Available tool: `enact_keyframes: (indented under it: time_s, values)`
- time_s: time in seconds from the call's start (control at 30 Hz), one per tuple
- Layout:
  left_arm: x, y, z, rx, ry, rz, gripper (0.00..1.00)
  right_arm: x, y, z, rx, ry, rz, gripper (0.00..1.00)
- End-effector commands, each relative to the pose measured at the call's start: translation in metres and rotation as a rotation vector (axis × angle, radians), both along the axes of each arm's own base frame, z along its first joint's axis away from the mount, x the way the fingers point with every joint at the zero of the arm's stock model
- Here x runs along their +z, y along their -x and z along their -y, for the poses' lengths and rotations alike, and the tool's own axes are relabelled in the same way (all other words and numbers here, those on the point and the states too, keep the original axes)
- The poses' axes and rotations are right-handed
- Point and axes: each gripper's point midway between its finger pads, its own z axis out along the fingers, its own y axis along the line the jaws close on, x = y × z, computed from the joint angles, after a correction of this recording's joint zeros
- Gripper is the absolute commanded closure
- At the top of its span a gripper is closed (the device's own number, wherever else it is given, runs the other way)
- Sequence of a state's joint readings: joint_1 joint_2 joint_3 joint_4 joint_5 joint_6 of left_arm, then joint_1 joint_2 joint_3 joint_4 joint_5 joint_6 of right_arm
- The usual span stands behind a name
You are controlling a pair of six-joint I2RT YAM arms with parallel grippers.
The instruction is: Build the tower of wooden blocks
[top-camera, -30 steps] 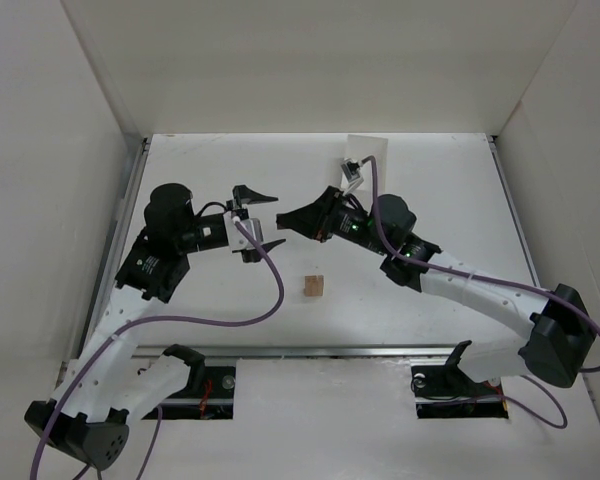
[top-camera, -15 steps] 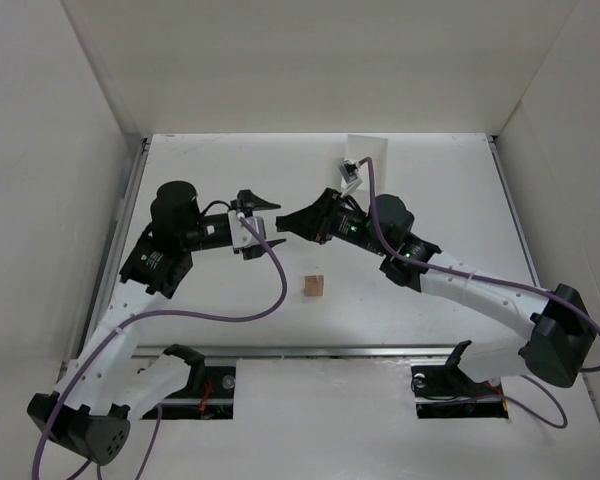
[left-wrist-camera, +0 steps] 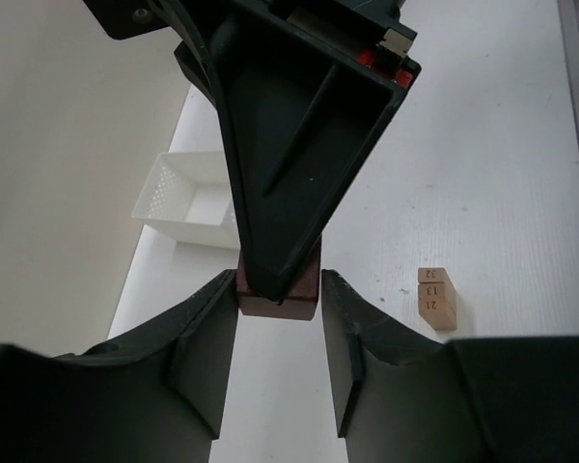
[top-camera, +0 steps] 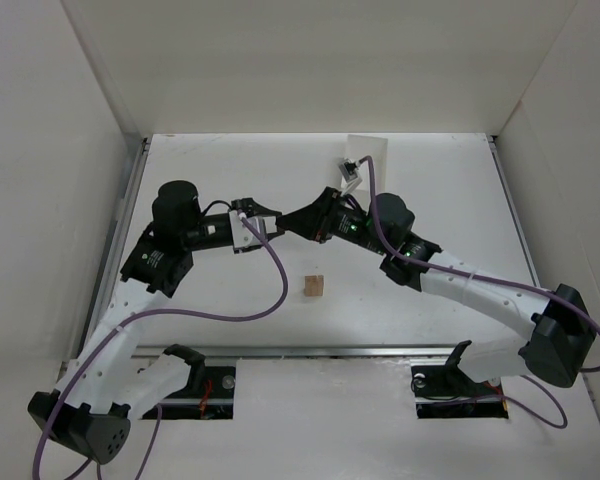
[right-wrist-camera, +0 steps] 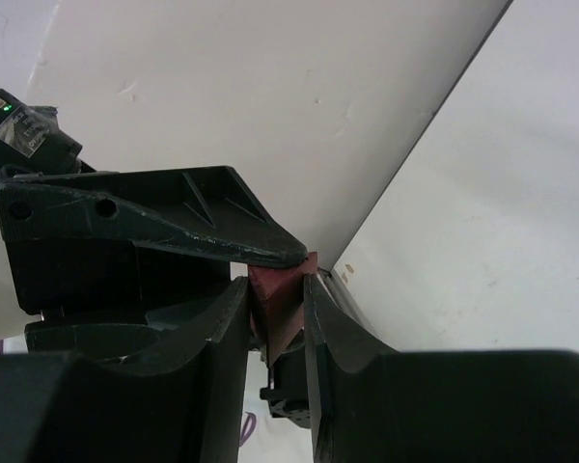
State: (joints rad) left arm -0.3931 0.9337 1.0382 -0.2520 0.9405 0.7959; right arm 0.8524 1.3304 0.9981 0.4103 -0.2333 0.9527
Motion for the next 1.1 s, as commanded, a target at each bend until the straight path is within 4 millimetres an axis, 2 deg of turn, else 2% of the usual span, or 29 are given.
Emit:
enact_keyframes:
  time_s: [0.0,0.07,0.1,0.27,0.37,0.4,0.5,0.6,0.63,0.67,0.73,0.9,0.93,1.0,1.03,1.07]
  values:
    - [0.004,0.004,0.003,-0.029,0.012,0.024,0.66,0.033,0.006,-0.002,0.017,-0.057,0.068,1.00]
    - [0.000,0.004,0.003,-0.029,0.009,0.015,0.70,0.033,0.009,-0.004,0.026,-0.057,0.068,1.00]
    - [-0.001,0.002,0.003,-0.020,0.007,0.016,0.77,0.033,0.009,-0.004,0.026,-0.057,0.068,1.00]
    - [0.002,0.000,0.003,-0.008,0.017,0.015,0.93,0.033,0.012,-0.005,0.044,-0.052,0.078,1.00]
    - [0.004,0.000,0.003,-0.006,0.023,0.015,0.98,0.026,0.013,-0.008,0.054,-0.036,0.066,0.99]
    - [0.004,-0.001,0.002,0.004,0.023,0.007,1.00,0.031,0.013,-0.008,0.054,-0.043,0.072,0.91]
    - [0.006,0.001,0.002,0.004,0.027,0.015,1.00,0.026,0.011,-0.010,0.055,-0.018,0.050,0.71]
    - [0.000,0.003,0.001,0.005,0.015,-0.014,1.00,0.018,0.011,-0.010,0.054,0.012,0.034,0.47]
    - [0.000,0.004,0.001,-0.004,0.017,-0.015,1.00,0.022,0.007,-0.007,0.027,0.005,0.038,0.38]
    - [-0.003,0.006,0.001,-0.004,0.011,-0.029,1.00,0.018,0.005,-0.006,0.012,0.015,0.028,0.33]
    - [-0.003,0.008,-0.001,-0.006,0.007,-0.025,1.00,0.014,0.001,0.004,-0.041,0.029,0.011,0.26]
    - [-0.013,0.014,-0.003,-0.005,-0.012,-0.070,1.00,0.014,-0.006,0.027,-0.148,0.039,-0.004,0.17]
    - [-0.017,0.016,-0.004,-0.005,-0.020,-0.090,1.00,0.014,-0.007,0.037,-0.176,0.045,-0.010,0.17]
    - [-0.025,0.015,-0.005,0.004,-0.037,-0.123,1.00,0.015,-0.015,0.054,-0.263,0.063,-0.016,0.10]
    - [-0.031,0.014,-0.004,0.004,-0.048,-0.148,1.00,0.004,-0.018,0.066,-0.307,0.111,-0.050,0.10]
    - [-0.043,0.014,-0.006,0.018,-0.068,-0.200,1.00,0.011,-0.016,0.080,-0.348,0.110,-0.050,0.08]
